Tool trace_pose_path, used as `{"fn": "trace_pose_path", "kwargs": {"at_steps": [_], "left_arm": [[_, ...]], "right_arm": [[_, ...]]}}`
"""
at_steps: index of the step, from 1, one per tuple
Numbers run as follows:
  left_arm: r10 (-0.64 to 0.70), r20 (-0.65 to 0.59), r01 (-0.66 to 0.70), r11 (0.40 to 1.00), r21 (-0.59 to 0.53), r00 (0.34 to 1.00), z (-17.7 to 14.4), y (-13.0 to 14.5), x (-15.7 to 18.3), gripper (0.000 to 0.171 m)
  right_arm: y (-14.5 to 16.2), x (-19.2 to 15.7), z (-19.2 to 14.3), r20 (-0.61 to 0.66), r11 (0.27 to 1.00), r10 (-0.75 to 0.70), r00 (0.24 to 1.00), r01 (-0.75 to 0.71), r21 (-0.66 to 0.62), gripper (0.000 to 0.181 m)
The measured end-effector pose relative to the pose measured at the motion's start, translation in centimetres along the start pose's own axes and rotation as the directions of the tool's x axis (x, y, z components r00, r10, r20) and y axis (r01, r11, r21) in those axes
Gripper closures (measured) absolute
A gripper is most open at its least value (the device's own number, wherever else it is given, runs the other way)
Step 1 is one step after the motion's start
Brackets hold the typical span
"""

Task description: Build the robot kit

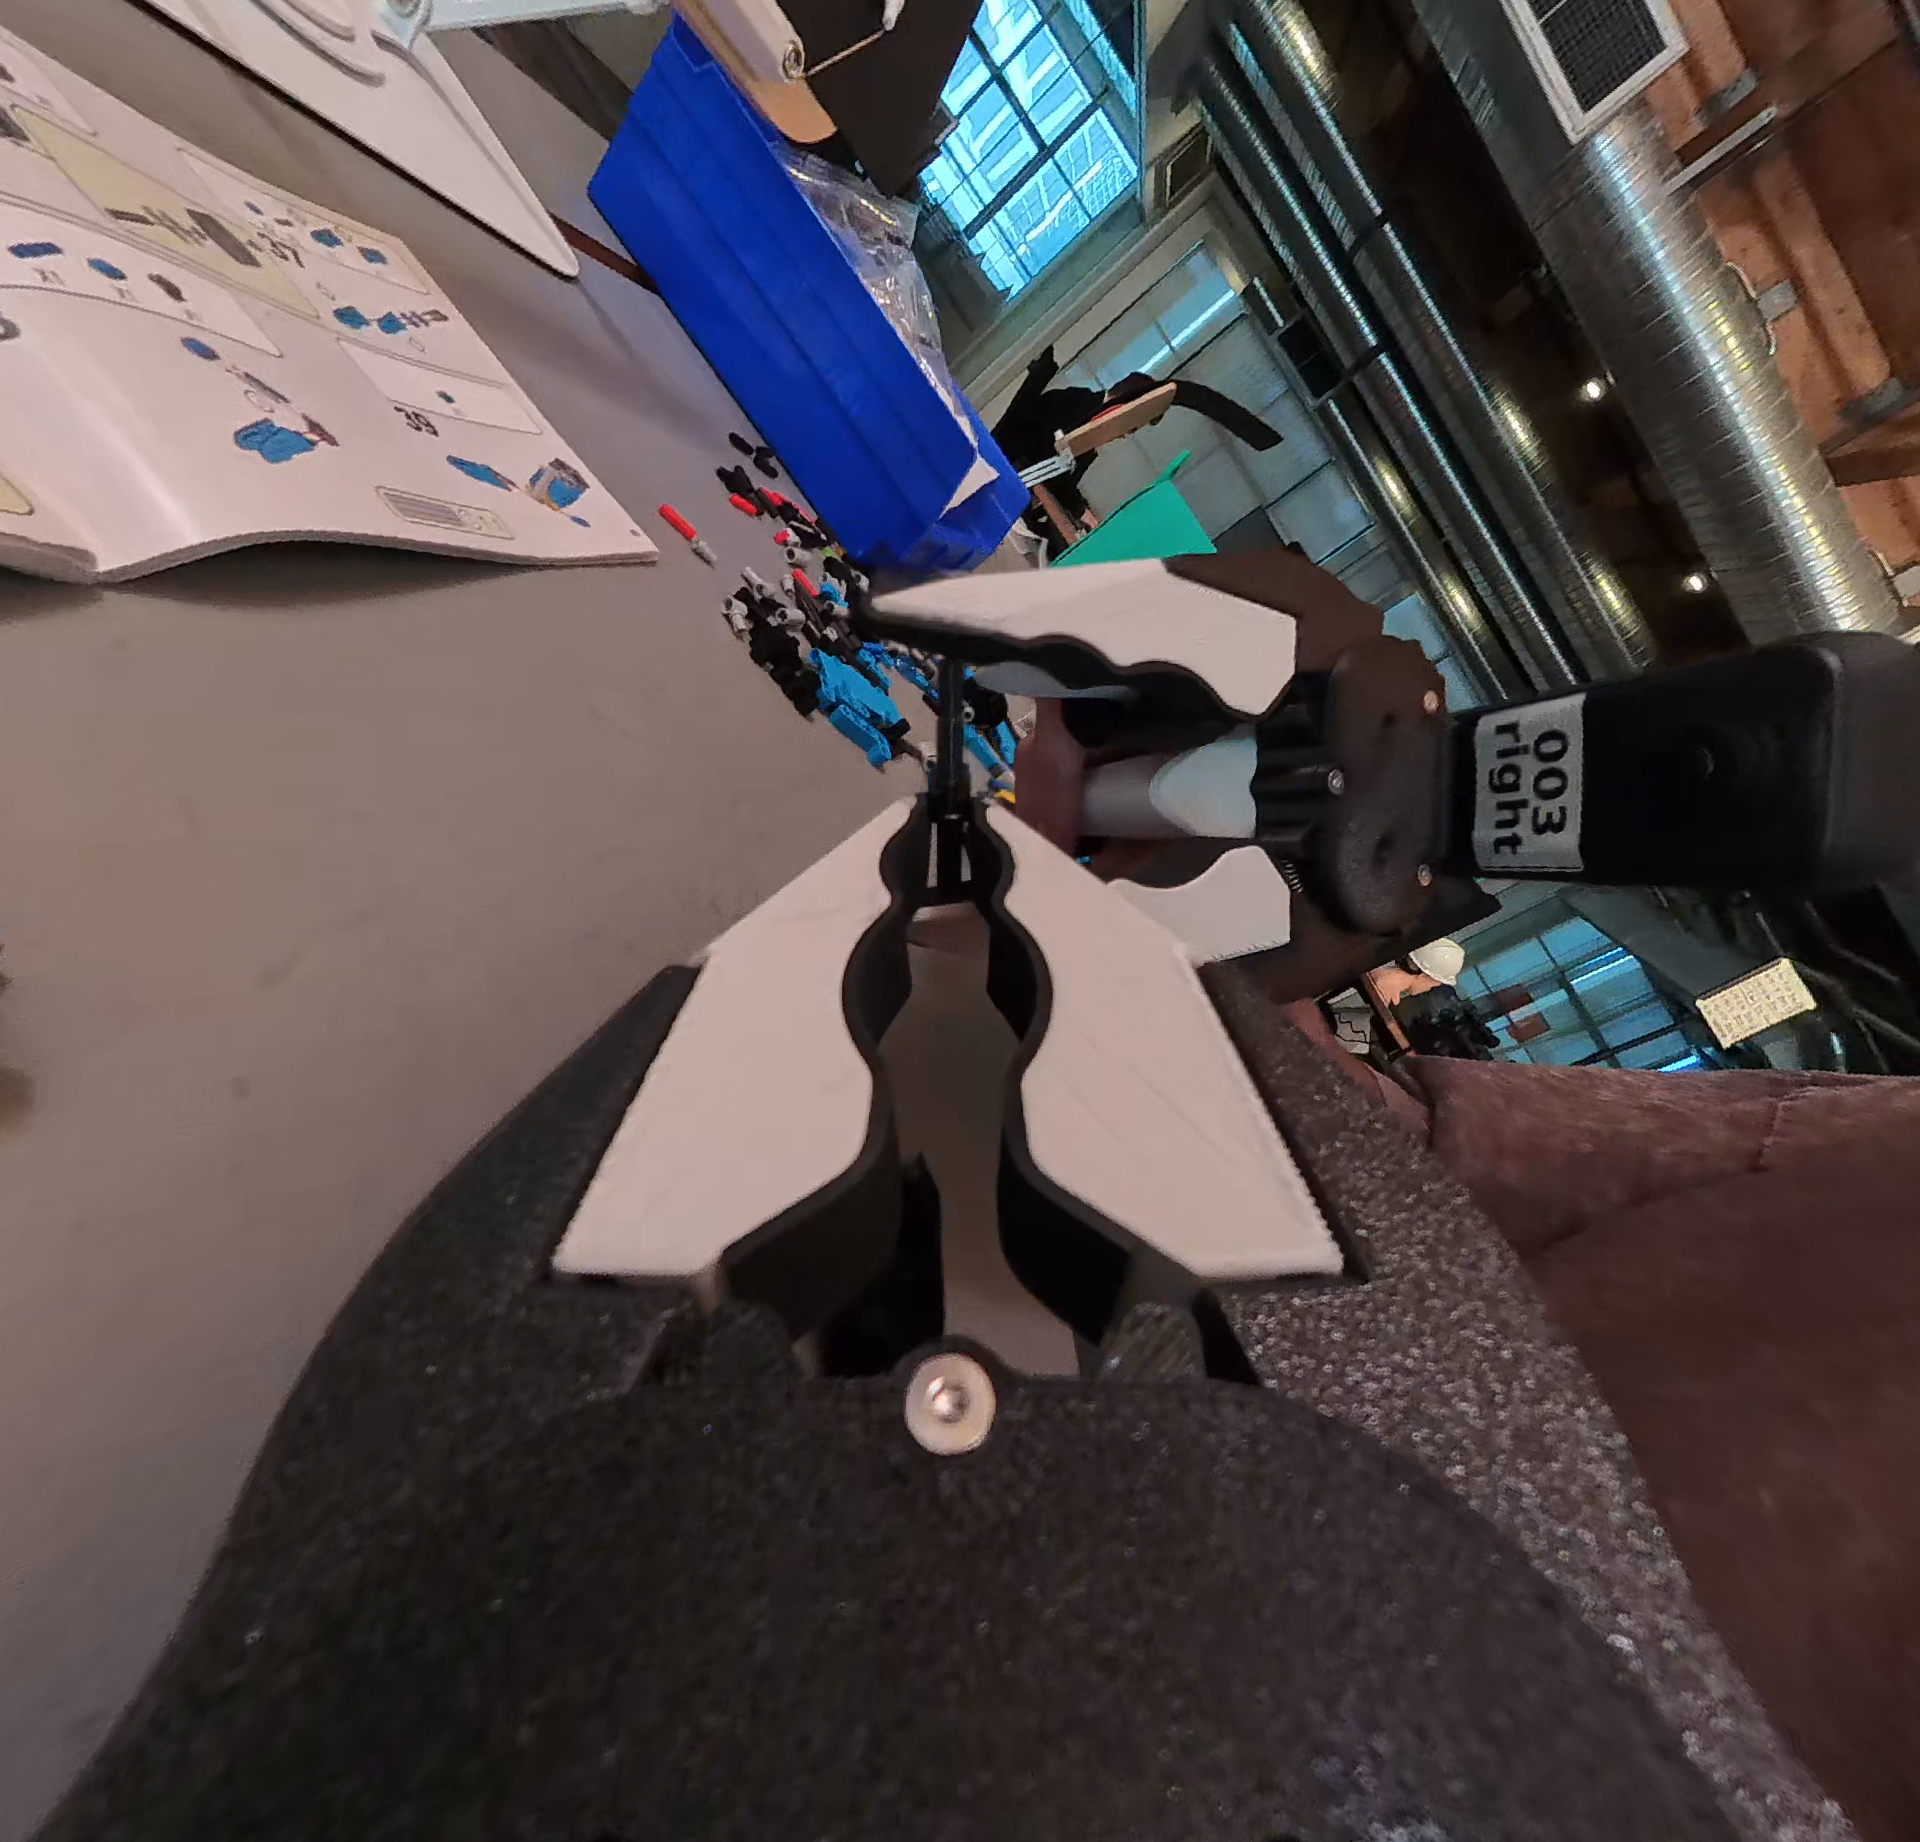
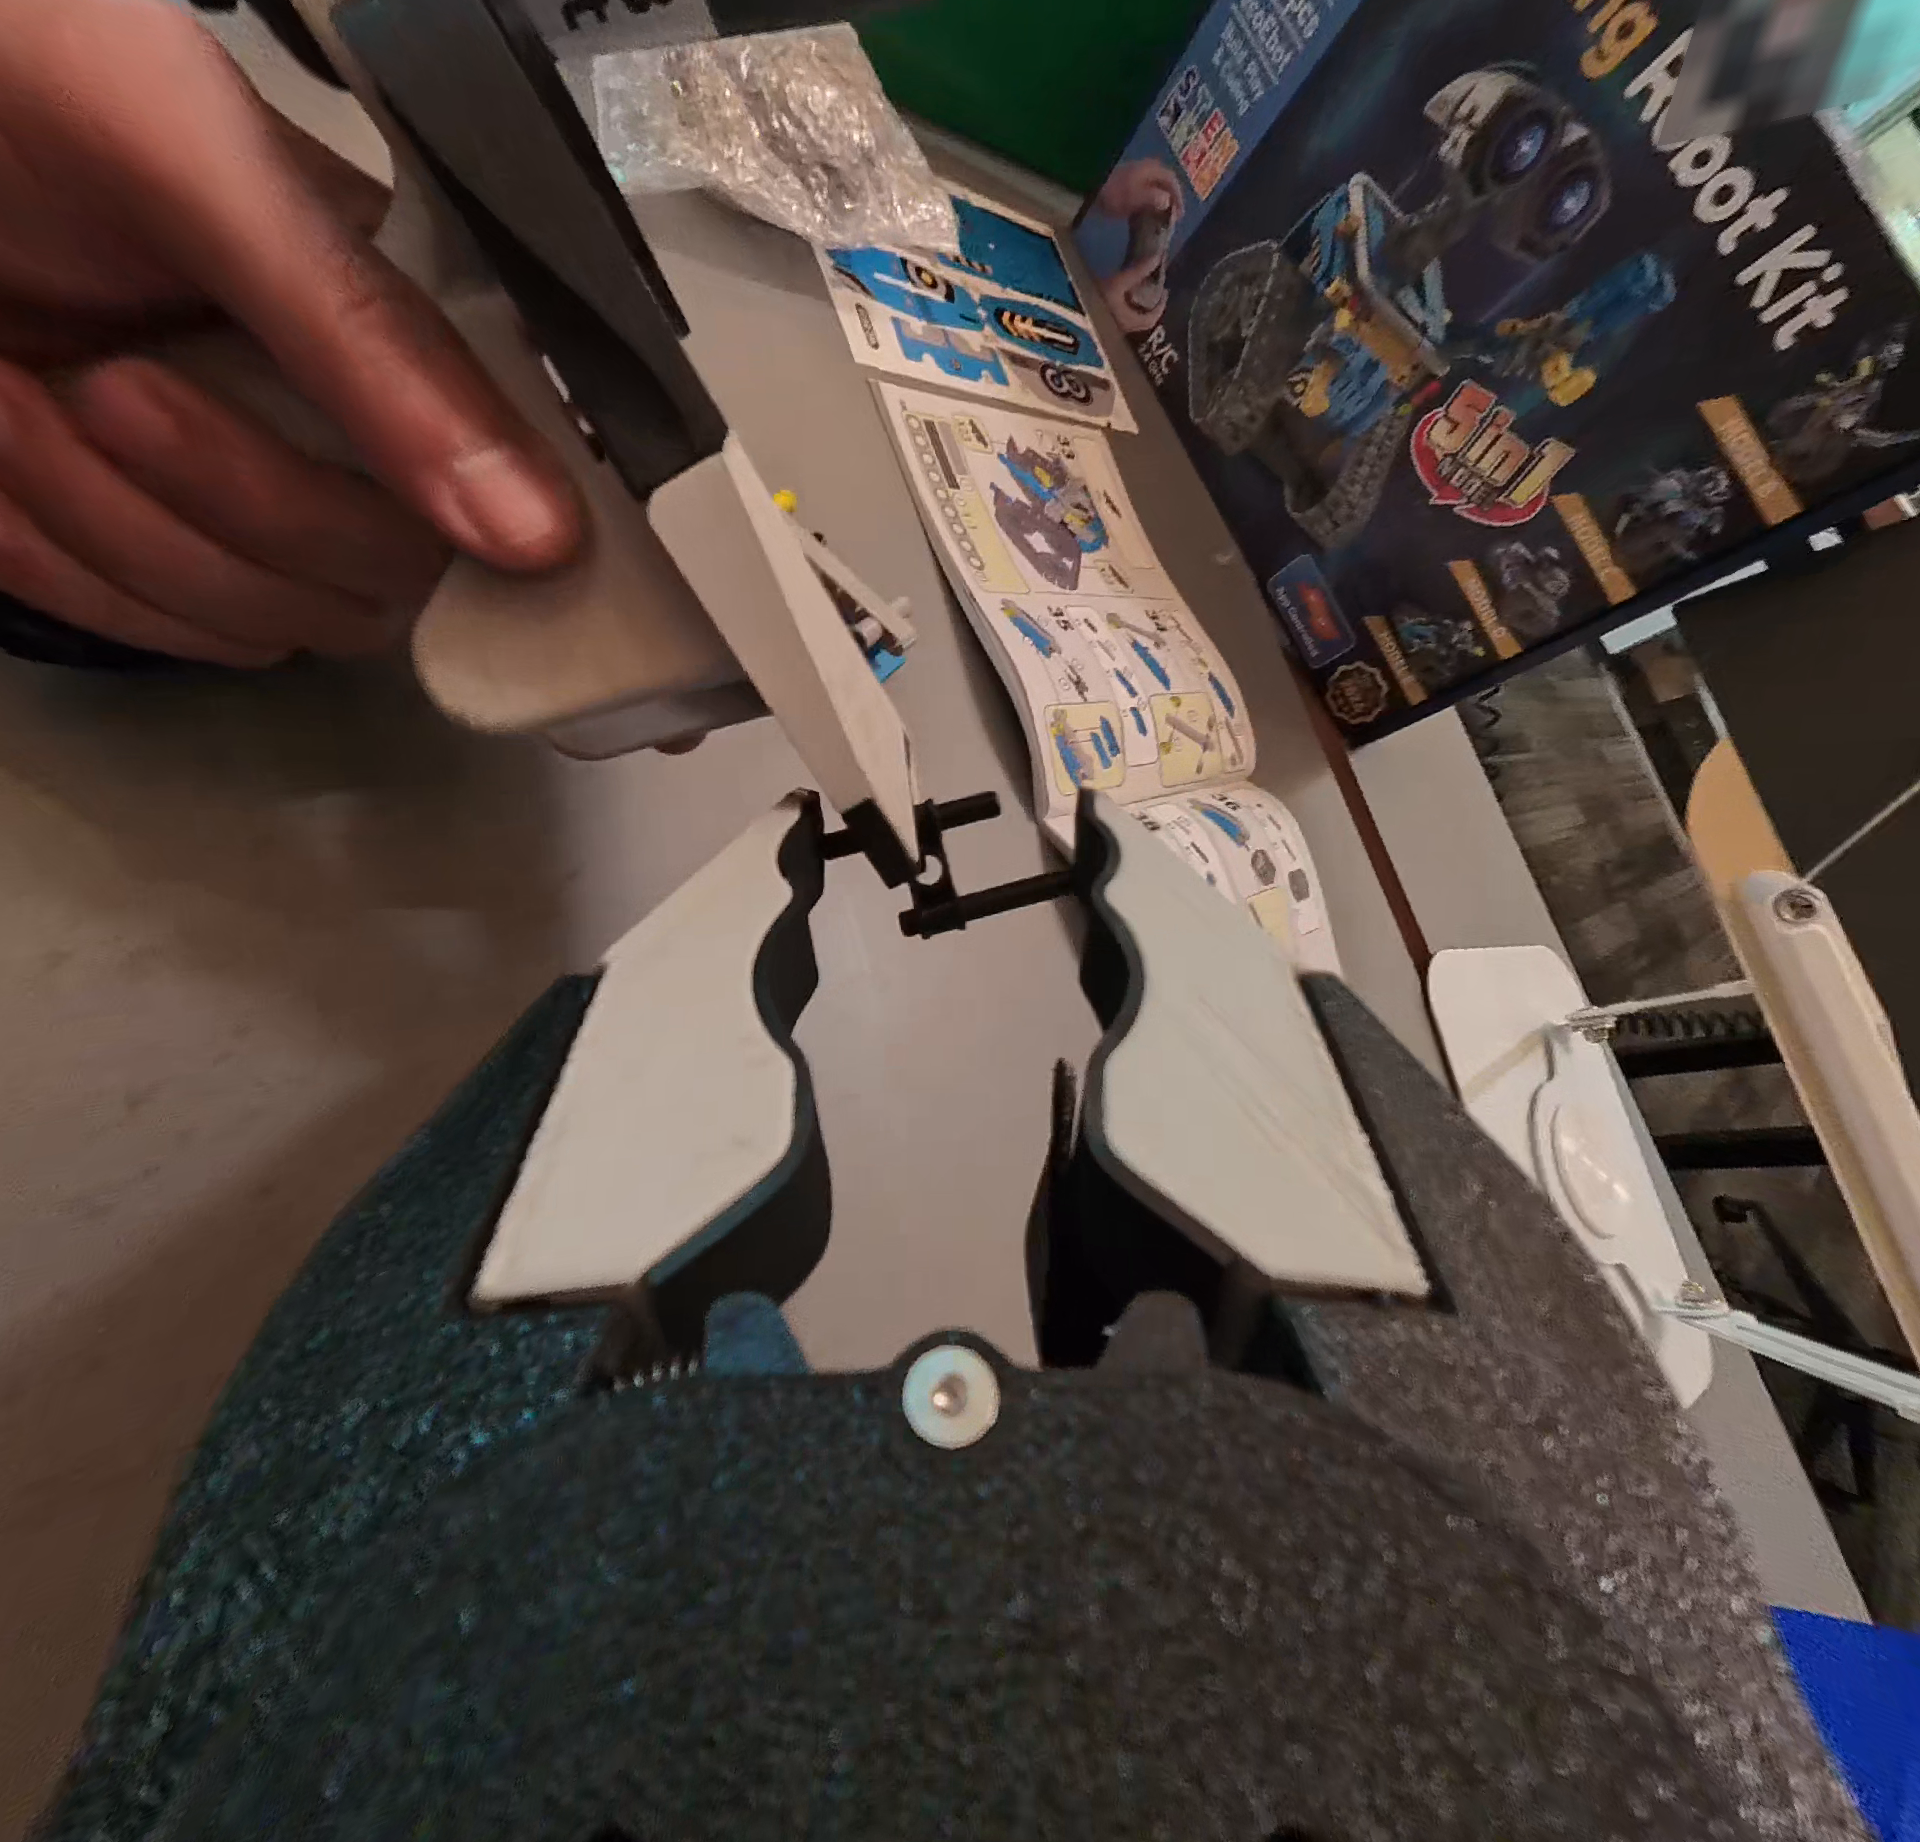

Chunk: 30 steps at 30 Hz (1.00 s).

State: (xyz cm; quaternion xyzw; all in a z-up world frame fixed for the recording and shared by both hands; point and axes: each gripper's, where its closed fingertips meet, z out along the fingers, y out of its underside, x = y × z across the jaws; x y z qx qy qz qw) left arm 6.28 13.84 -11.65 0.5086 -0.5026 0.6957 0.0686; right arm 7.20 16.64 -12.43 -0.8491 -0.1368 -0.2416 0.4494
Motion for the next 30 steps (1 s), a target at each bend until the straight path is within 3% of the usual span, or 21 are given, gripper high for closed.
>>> {"fn": "trace_pose_path", "kwargs": {"at_steps": [3, 9, 15, 17, 24, 27, 30], "left_arm": [[0.024, 0.009, -0.024, 1.0, 0.0, 1.0, -0.1, 0.0, 0.1, 0.166], [0.042, 0.026, -0.042, 0.999, -0.015, 0.999, -0.1, 0.3, -0.1, 0.166], [0.117, 0.169, -0.116, 0.993, -0.018, 0.979, -0.5, 0.0, -1.8, 0.166], [0.1, 0.18, -0.101, 0.995, -0.005, 0.979, -0.8, -0.2, -2.2, 0.166], [0.075, 0.157, -0.079, 0.997, 0.019, 0.985, -0.7, -0.6, -1.9, 0.166], [0.074, 0.157, -0.077, 0.997, 0.015, 0.985, -0.5, -0.3, -1.8, 0.166], [0.059, 0.158, -0.063, 0.998, 0.02, 0.986, -0.6, -0.4, -1.9, 0.166]], "right_arm": [[-0.2, -0.8, 0.0, 0.042, 1.0, -0.023, 0.999, 0.023, 0.008, 0.148], [0.0, -1.1, 0.1, 0.059, 1.0, -0.027, 0.998, 0.027, 0.005, 0.149], [1.0, -0.4, 0.5, -0.064, 0.977, -0.188, 0.98, 0.18, -0.115, 0.144], [0.9, -0.3, 0.3, -0.079, 0.97, -0.225, 0.971, 0.215, -0.115, 0.152], [0.3, -1.3, 0.5, -0.002, 0.992, -0.117, 0.993, 0.117, -0.046, 0.142], [0.7, -1.1, 0.7, -0.01, 0.99, -0.115, 0.993, 0.114, -0.077, 0.159], [0.8, -1.1, 0.8, 0.0, 0.991, -0.098, 0.995, 0.098, -0.091, 0.16]]}}
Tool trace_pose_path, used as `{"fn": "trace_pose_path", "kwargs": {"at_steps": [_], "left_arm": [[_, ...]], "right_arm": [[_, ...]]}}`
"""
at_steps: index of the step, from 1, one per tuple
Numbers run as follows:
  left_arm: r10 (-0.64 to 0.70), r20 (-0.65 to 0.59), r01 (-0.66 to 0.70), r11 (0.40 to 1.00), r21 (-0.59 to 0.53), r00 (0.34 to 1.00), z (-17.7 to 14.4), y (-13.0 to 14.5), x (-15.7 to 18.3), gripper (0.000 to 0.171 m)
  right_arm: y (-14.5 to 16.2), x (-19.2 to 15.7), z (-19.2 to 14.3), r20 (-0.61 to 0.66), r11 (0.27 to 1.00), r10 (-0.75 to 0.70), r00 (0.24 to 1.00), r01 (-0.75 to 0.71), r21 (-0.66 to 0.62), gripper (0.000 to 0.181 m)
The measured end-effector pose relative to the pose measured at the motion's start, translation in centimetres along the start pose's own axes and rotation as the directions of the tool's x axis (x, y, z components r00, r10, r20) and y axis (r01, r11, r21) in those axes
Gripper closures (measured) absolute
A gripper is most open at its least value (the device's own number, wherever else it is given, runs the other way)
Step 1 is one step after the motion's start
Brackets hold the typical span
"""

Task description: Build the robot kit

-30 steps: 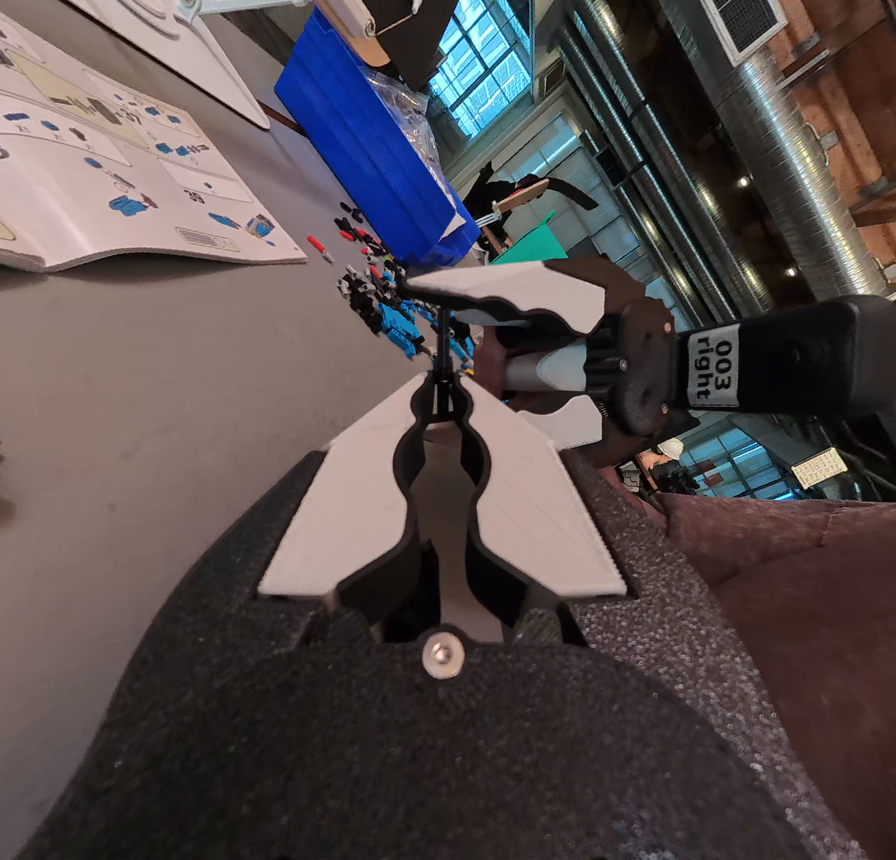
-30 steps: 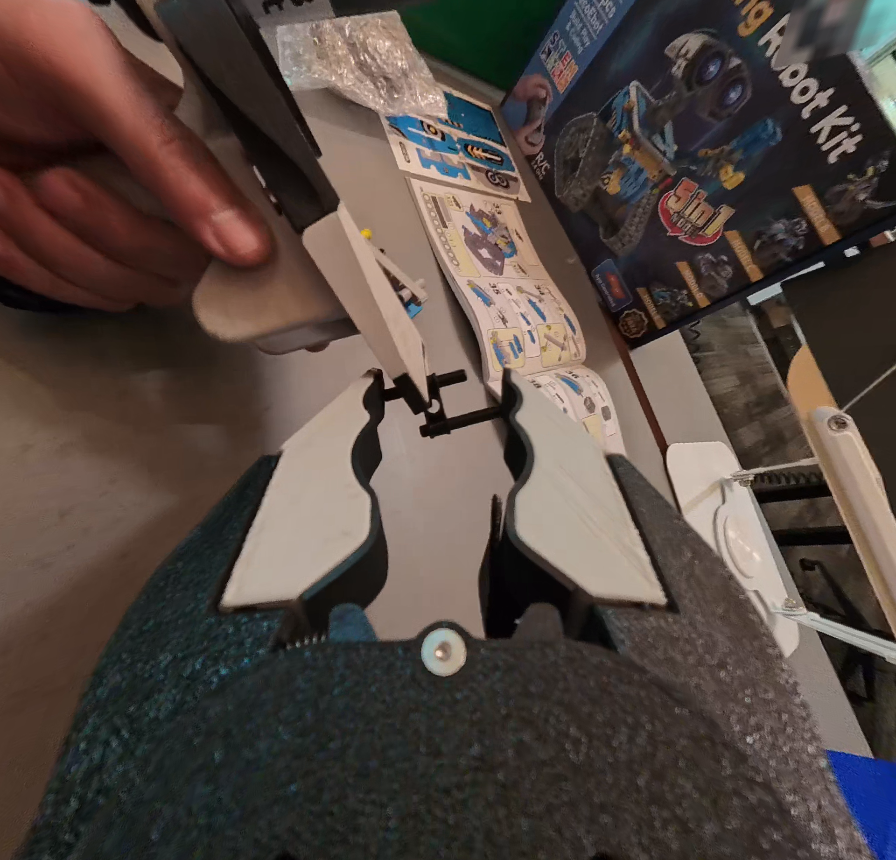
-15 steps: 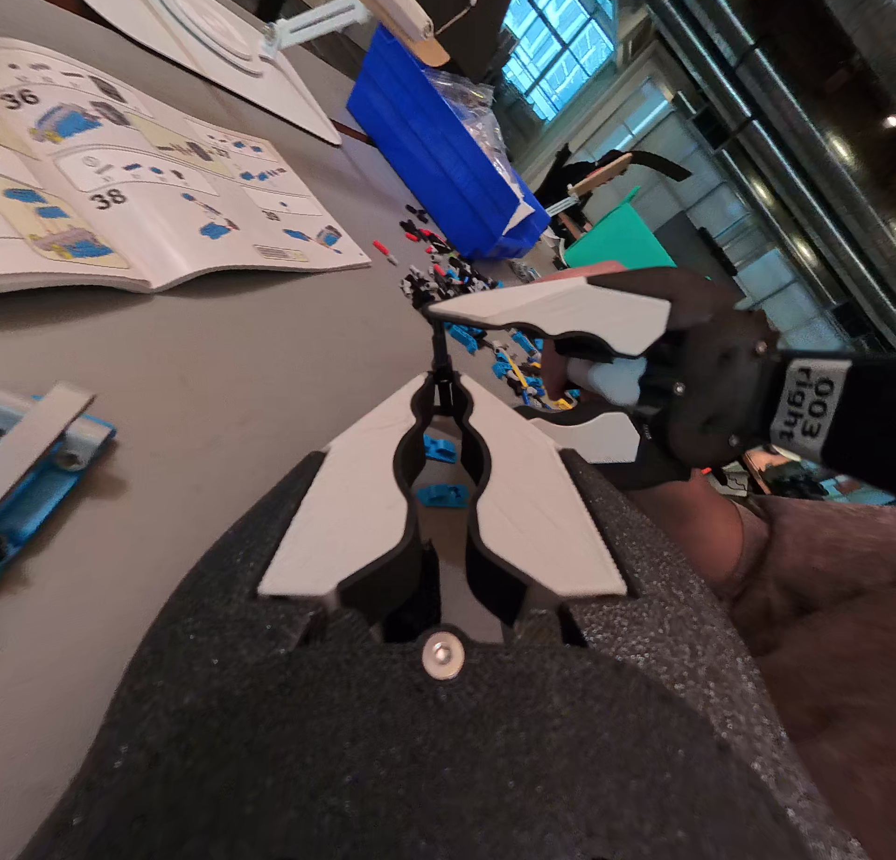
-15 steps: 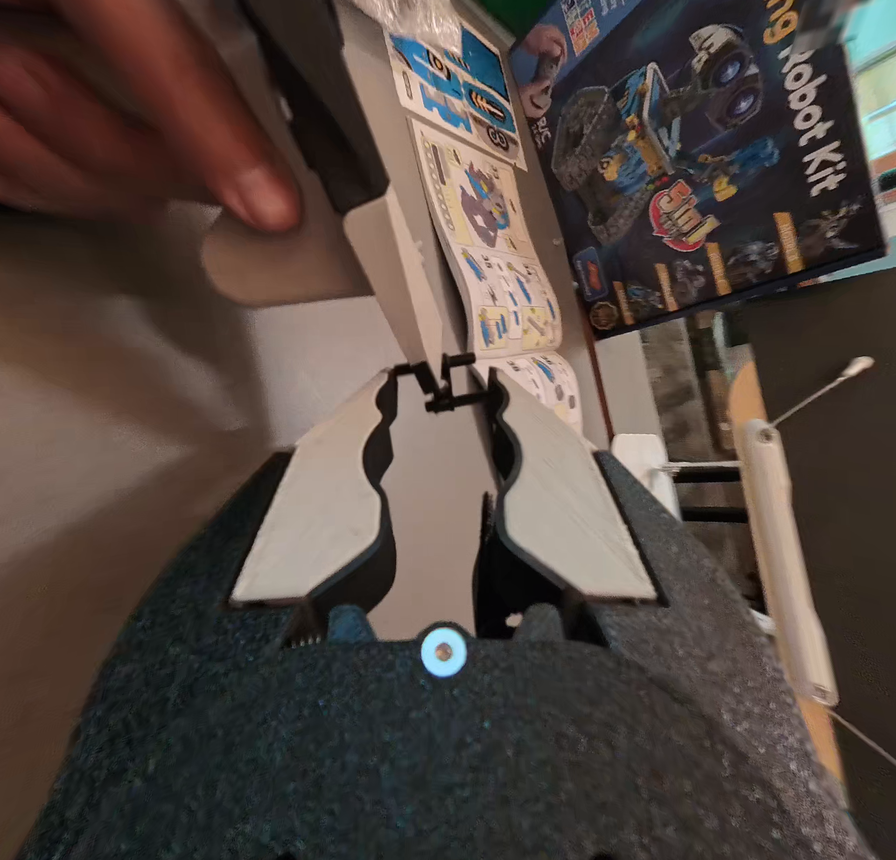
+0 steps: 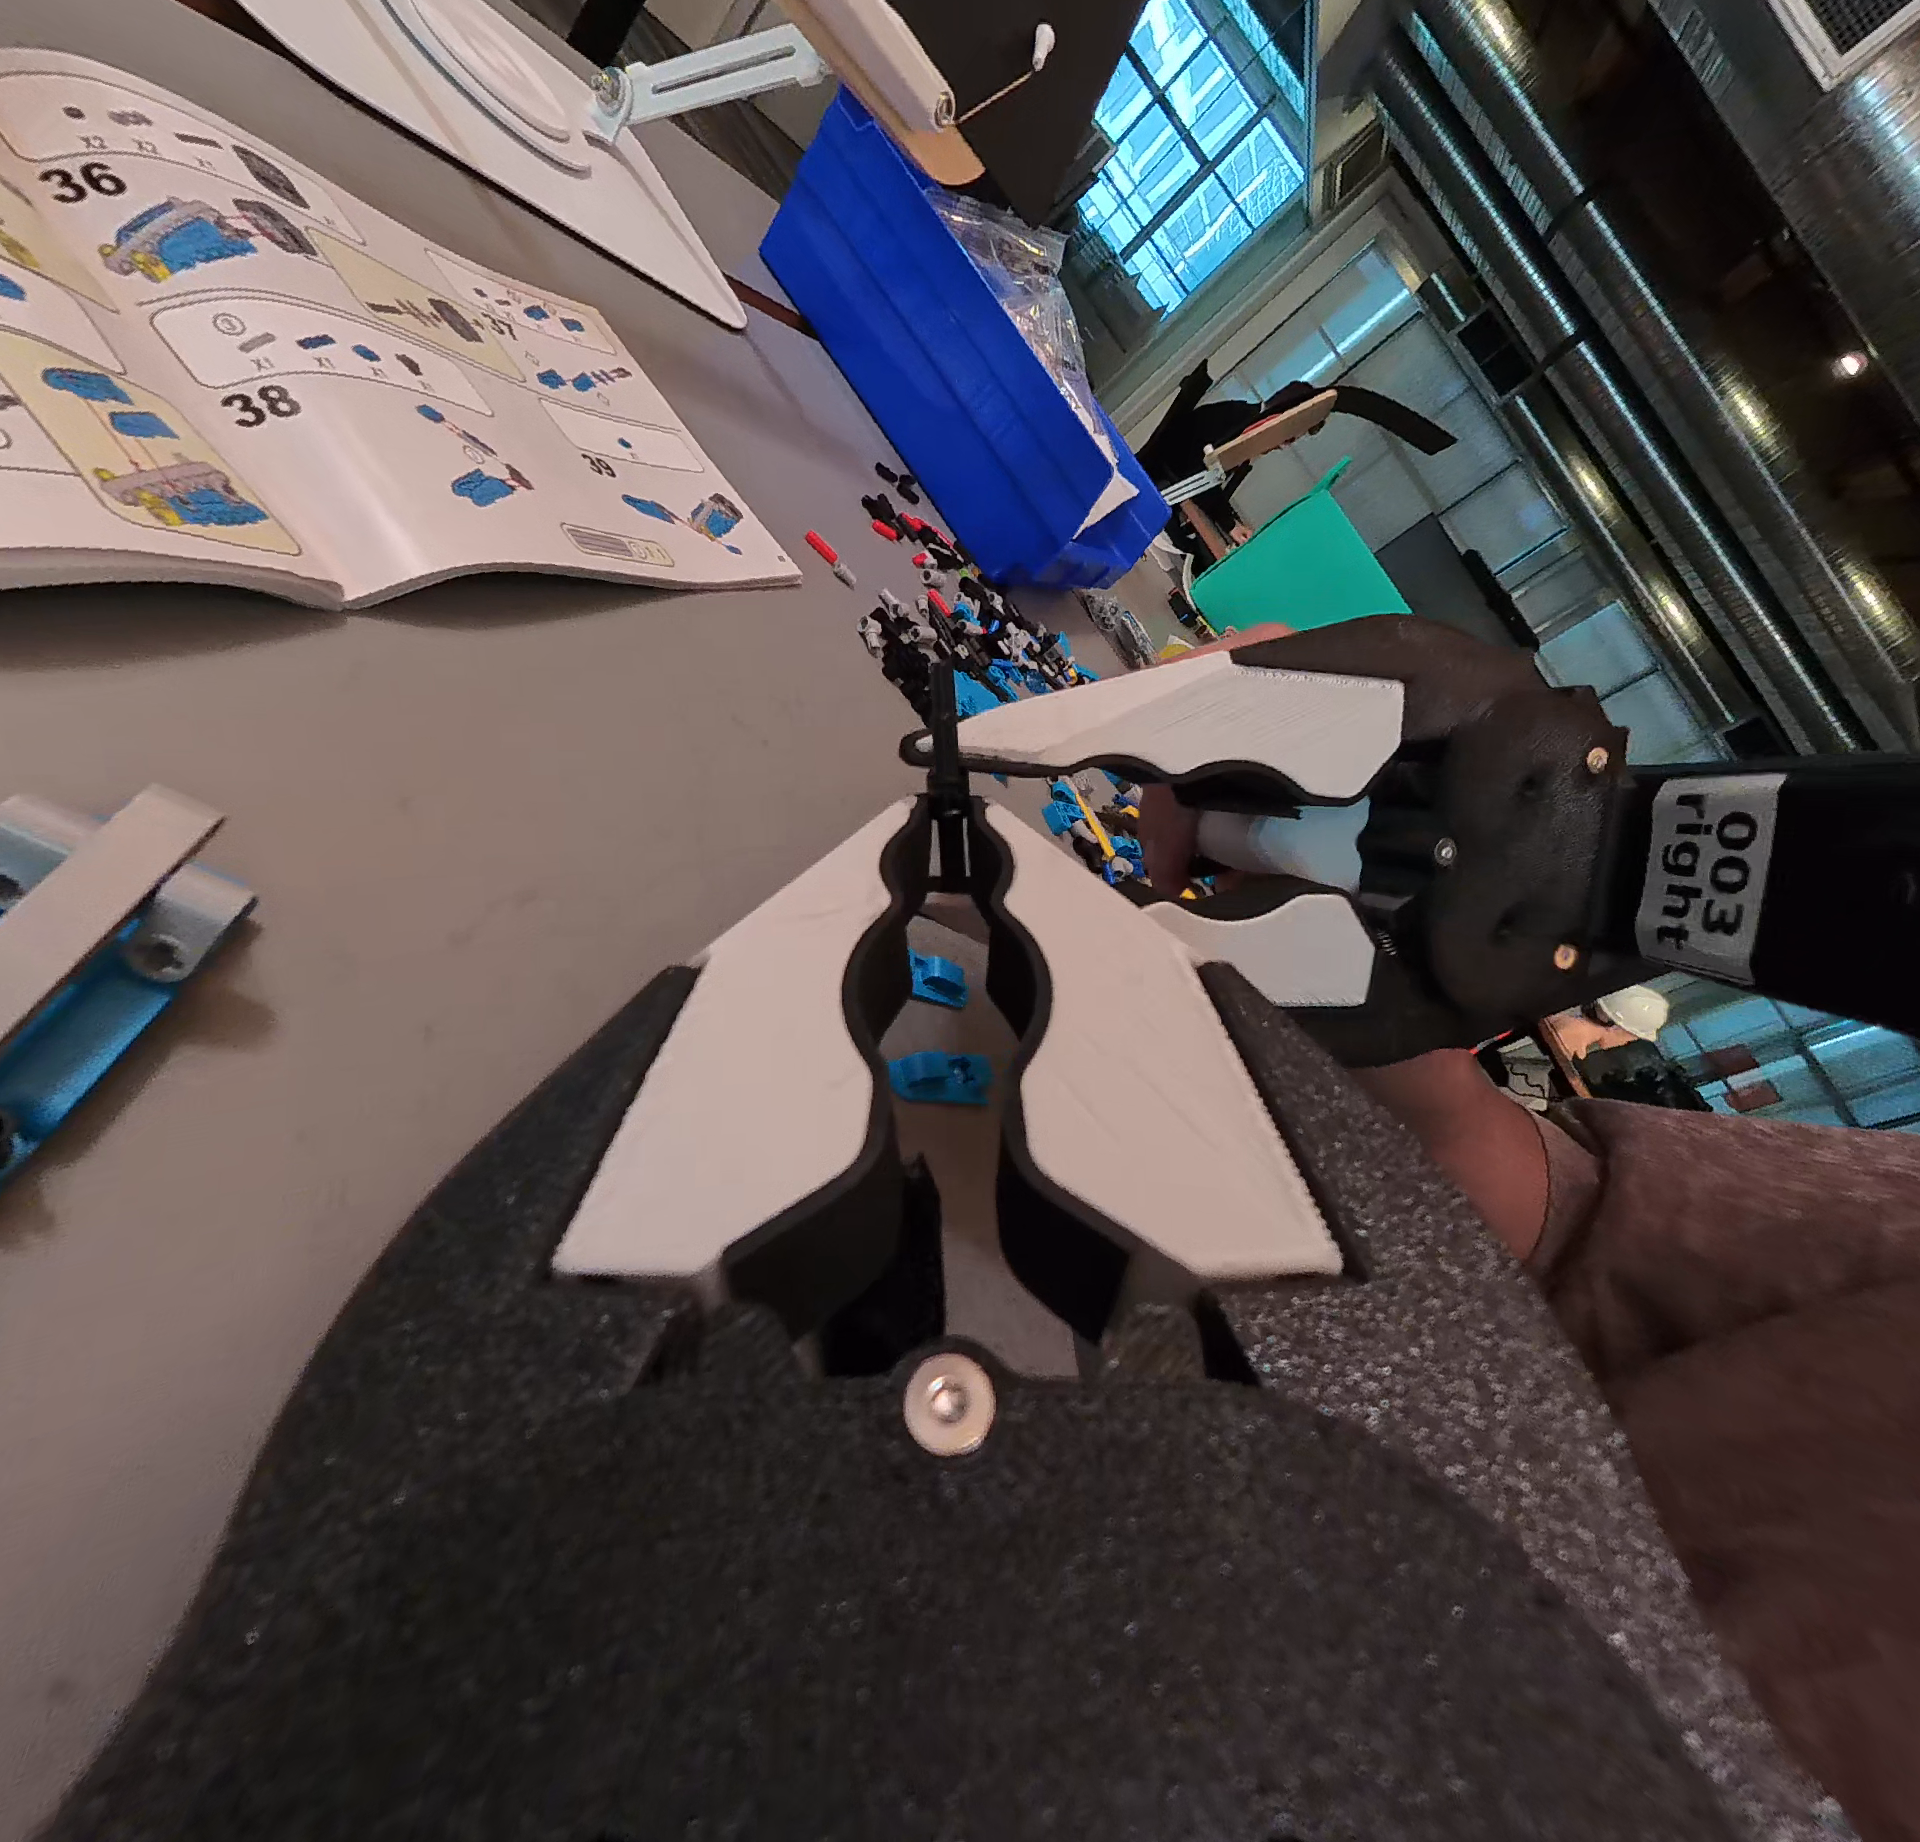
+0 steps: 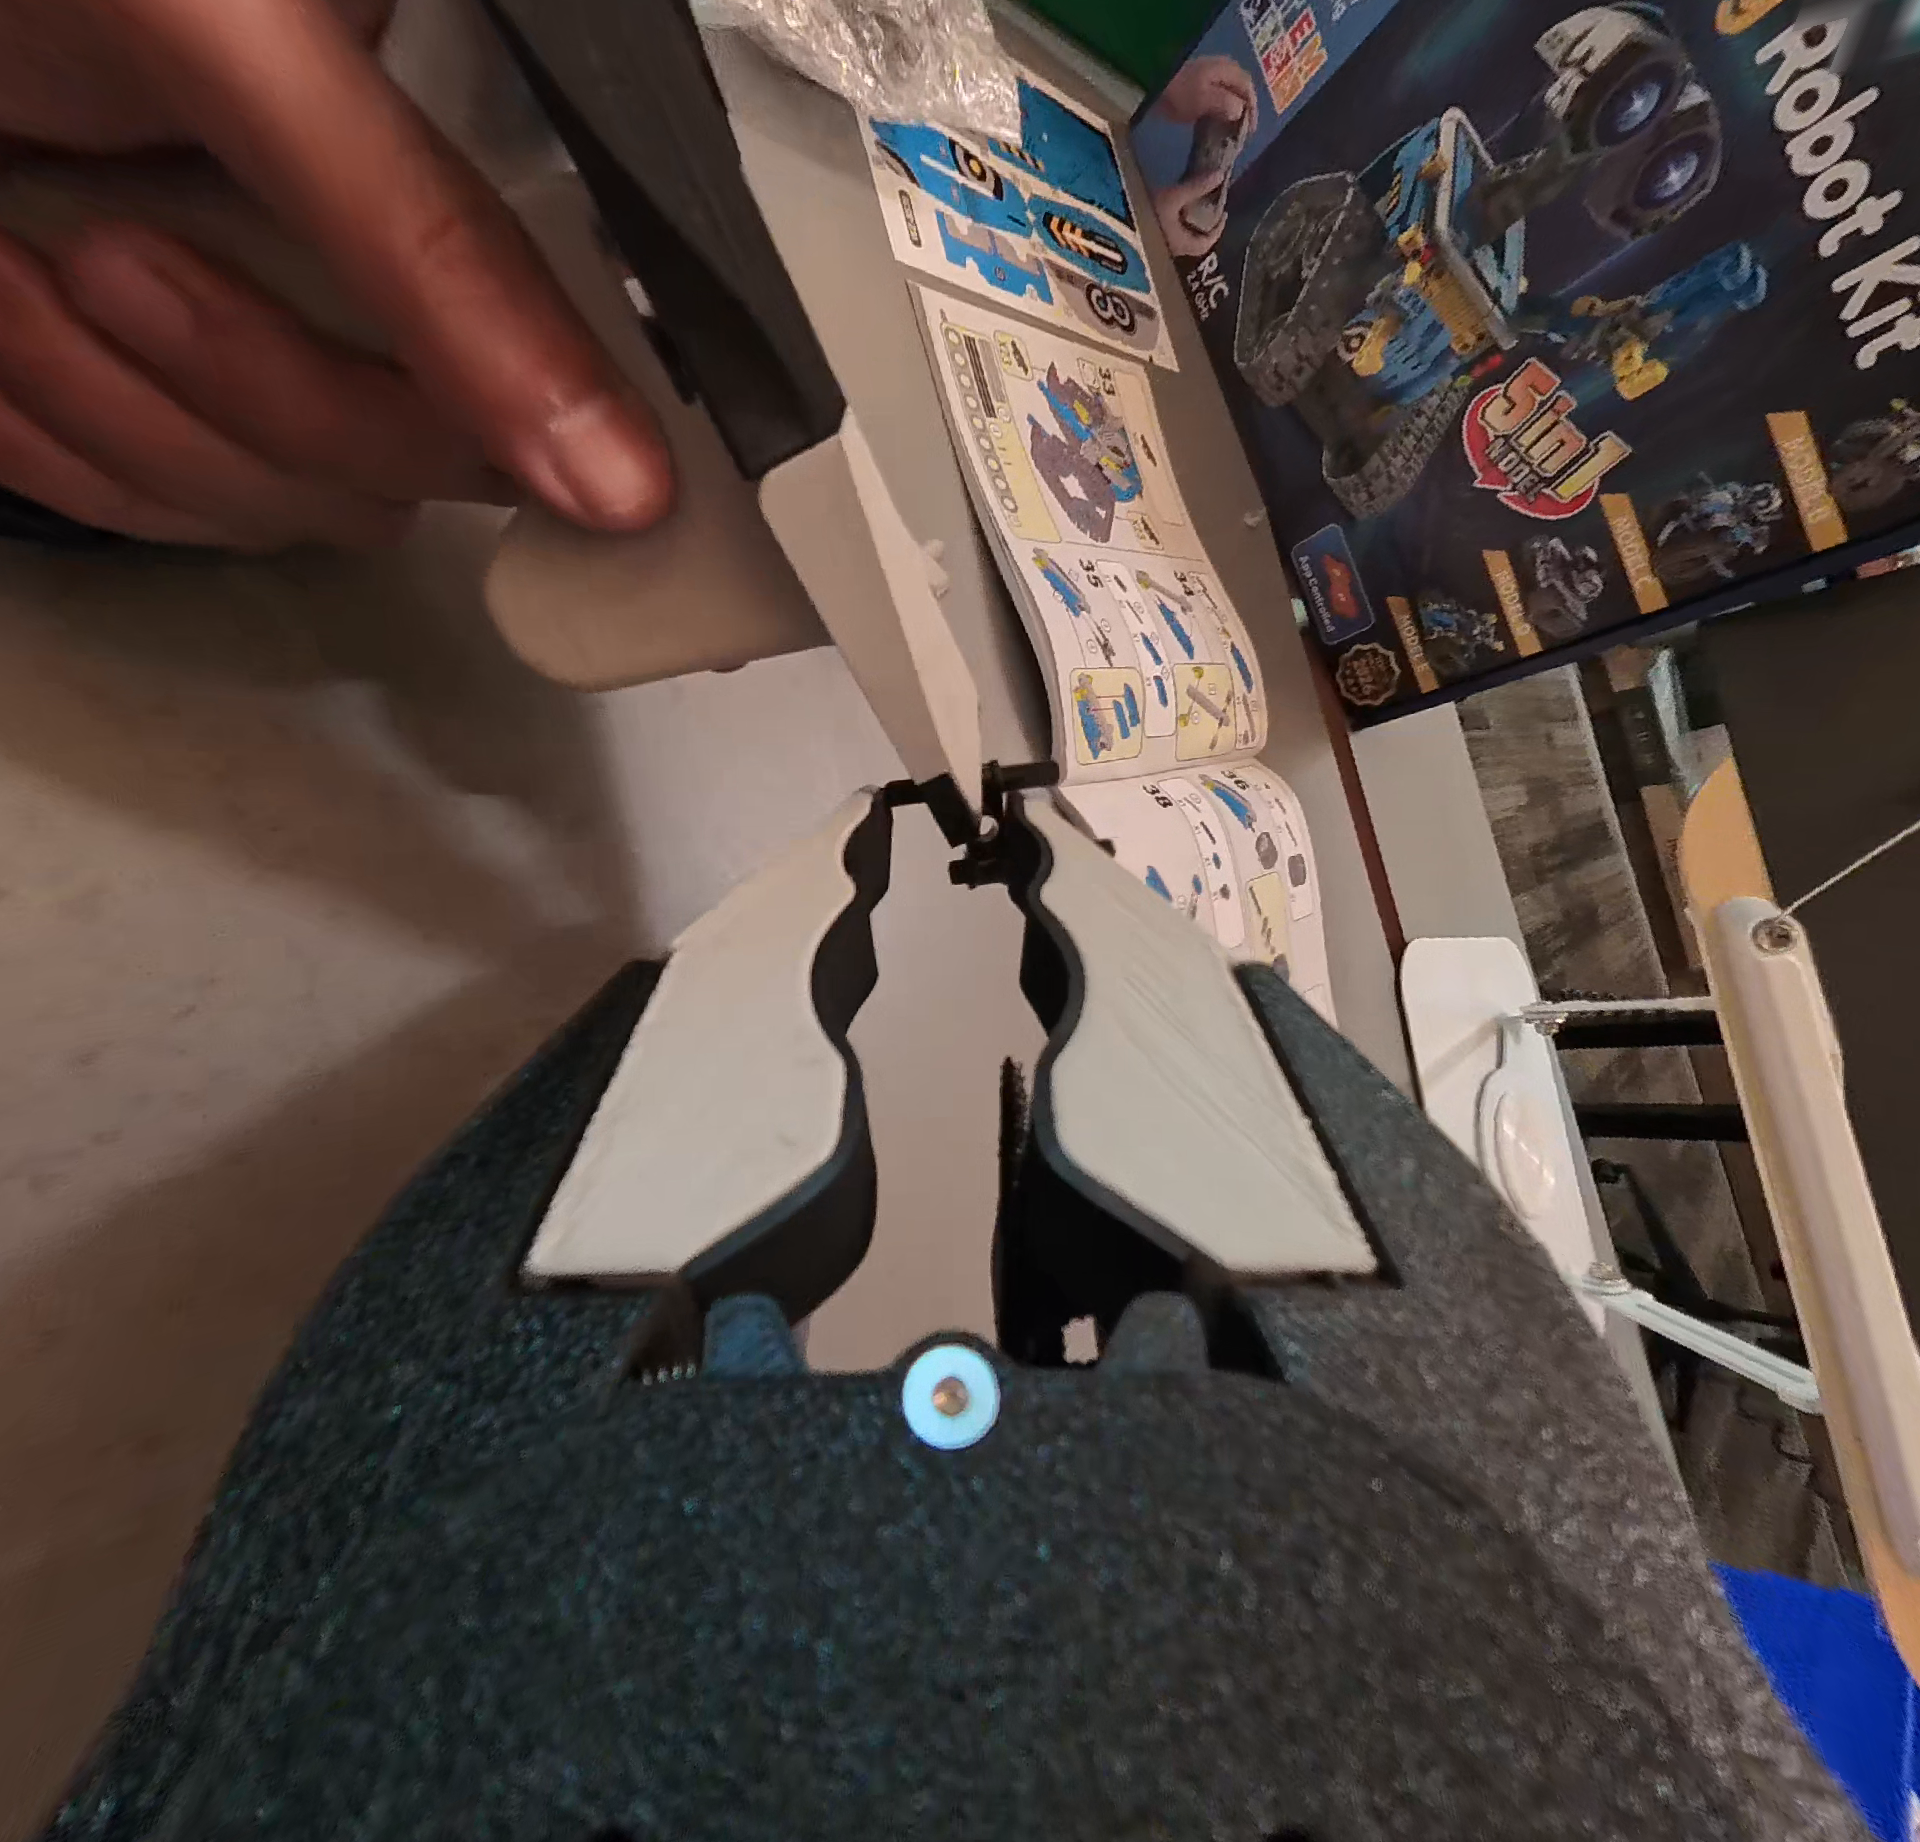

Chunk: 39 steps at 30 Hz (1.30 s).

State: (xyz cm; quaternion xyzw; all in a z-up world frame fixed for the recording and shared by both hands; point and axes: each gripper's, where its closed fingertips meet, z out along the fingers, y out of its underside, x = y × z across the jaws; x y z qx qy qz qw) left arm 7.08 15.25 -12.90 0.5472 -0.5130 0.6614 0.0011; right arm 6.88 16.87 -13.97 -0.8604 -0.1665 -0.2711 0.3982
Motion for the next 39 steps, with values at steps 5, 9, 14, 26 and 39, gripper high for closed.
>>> {"fn": "trace_pose_path", "kwargs": {"at_steps": [5, 9, 14, 26, 39], "left_arm": [[-0.004, -0.007, 0.004, 1.0, 0.011, 1.0, -0.1, -0.1, 0.2, 0.166], [-0.005, -0.008, 0.006, 1.0, 0.013, 1.0, -0.2, 0.0, 0.1, 0.166], [-0.001, -0.006, 0.001, 1.0, 0.003, 1.0, -0.2, 0.2, 0.1, 0.166], [-0.102, -0.062, 0.106, 0.993, 0.058, 0.993, -0.7, -1.2, -0.2, 0.165], [-0.36, -0.426, 0.411, 0.911, 0.032, 0.83, -1.7, -2.6, 2.7, 0.166]], "right_arm": [[-0.1, 0.1, -0.1, -0.024, 0.998, -0.066, 0.998, 0.066, -0.011, 0.163], [-0.2, 0.1, 0.0, -0.043, 0.994, -0.106, 0.993, 0.105, -0.022, 0.164], [-0.1, 0.2, 0.0, -0.058, 0.99, -0.138, 0.989, 0.136, -0.041, 0.17], [-0.9, 1.2, -0.5, -0.116, 0.994, -0.088, 0.989, 0.094, 0.049, 0.16], [-2.2, 1.5, -1.0, 0.027, 0.943, 0.242, 0.97, -0.242, 0.228, 0.121]]}}
